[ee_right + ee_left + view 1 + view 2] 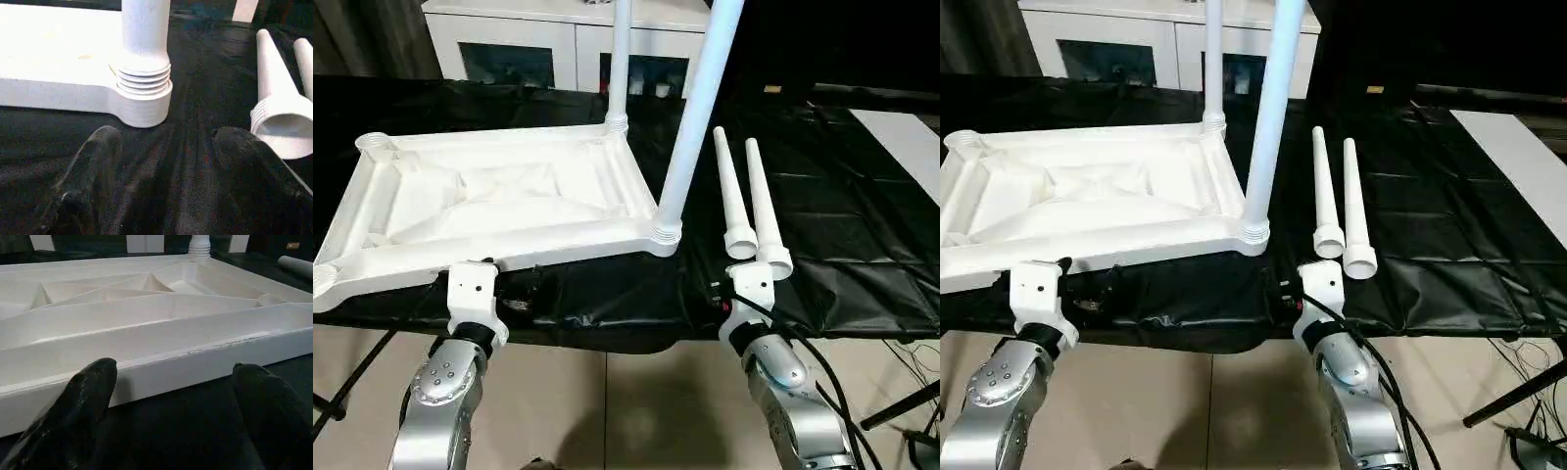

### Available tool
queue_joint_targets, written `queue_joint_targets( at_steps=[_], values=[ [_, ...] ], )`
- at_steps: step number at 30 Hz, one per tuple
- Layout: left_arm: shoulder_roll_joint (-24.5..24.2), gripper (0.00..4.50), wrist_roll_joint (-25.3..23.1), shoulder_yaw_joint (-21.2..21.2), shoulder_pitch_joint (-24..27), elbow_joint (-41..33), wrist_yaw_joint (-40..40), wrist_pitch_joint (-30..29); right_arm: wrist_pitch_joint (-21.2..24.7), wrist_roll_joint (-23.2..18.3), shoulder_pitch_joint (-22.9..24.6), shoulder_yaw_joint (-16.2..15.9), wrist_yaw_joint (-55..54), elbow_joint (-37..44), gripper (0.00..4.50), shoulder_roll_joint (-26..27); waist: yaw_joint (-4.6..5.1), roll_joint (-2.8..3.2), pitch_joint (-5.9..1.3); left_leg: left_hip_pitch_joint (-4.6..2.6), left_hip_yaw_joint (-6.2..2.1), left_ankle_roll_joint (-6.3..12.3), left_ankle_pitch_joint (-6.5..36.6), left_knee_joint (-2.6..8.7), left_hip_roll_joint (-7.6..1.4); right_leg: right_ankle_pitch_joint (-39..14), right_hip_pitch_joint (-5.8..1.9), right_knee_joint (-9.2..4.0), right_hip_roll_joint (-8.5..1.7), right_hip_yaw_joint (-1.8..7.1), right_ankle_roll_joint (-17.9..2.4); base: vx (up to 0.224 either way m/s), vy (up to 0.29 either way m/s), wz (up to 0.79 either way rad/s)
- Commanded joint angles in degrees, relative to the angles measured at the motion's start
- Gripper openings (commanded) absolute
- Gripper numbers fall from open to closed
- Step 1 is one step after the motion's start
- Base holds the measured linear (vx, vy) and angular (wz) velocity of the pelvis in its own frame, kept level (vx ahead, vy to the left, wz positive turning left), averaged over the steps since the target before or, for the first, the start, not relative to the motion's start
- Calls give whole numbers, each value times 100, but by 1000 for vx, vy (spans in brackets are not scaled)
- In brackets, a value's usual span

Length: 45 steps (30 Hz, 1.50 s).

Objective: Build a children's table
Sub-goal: Rotate leg to tighten

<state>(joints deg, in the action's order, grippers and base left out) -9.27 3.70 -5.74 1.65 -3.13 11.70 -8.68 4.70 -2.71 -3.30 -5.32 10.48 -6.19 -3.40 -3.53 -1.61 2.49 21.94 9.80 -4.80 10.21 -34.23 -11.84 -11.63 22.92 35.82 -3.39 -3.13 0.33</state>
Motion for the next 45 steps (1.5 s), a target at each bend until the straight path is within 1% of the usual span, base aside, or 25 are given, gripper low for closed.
queue_joint_targets(
  at_steps=[1, 12, 16, 25, 30, 37, 45],
  values=[
    [-16, 419, 10, 52, -8, 27, 27, 9, 32, -45, -46, 53, -4, -21, 332, -14, -7, 85, -249, -95, -73, -133, 2140, 504, -135, -1573, -141, -560, -352, 282, -545, 0, 0, 0],
    [-16, 419, 10, 52, -8, 27, 27, 9, 32, -45, -46, 53, -4, -21, 332, -14, -4, 86, -245, -95, -74, -139, 2160, 507, -137, -1577, -138, -561, -349, 282, -544, 0, 0, 0],
    [-16, 419, 10, 52, -8, 27, 27, 9, 32, -45, -46, 53, -4, -21, 332, -14, -2, 85, -241, -97, -76, -146, 2217, 509, -135, -1674, -133, -571, -352, 280, -524, 0, 0, 0],
    [-16, 419, 10, 52, -8, 27, 27, 9, 32, -45, -46, 53, -4, -21, 332, -14, -5, 87, -244, -94, -75, -144, 2178, 509, -137, -1608, -134, -566, -352, 282, -536, 0, 0, 0],
    [-16, 419, 10, 52, -8, 27, 27, 9, 32, -45, -46, 53, -4, -21, 332, -14, -4, 86, -241, -97, -75, -144, 2221, 510, -134, -1689, -132, -574, -353, 280, -518, 0, 0, 0],
    [-16, 419, 10, 52, -8, 27, 27, 9, 32, -45, -46, 53, -4, -21, 332, -14, -2, 86, -242, -92, -76, -147, 2199, 512, -136, -1639, -134, -569, -351, 280, -528, 0, 0, 0],
    [-16, 419, 10, 52, -8, 27, 27, 9, 32, -45, -46, 53, -4, -21, 332, -14, -5, 85, -240, -95, -76, -142, 2213, 510, -135, -1698, -130, -576, -355, 282, -513, 0, 0, 0]
  ],
)
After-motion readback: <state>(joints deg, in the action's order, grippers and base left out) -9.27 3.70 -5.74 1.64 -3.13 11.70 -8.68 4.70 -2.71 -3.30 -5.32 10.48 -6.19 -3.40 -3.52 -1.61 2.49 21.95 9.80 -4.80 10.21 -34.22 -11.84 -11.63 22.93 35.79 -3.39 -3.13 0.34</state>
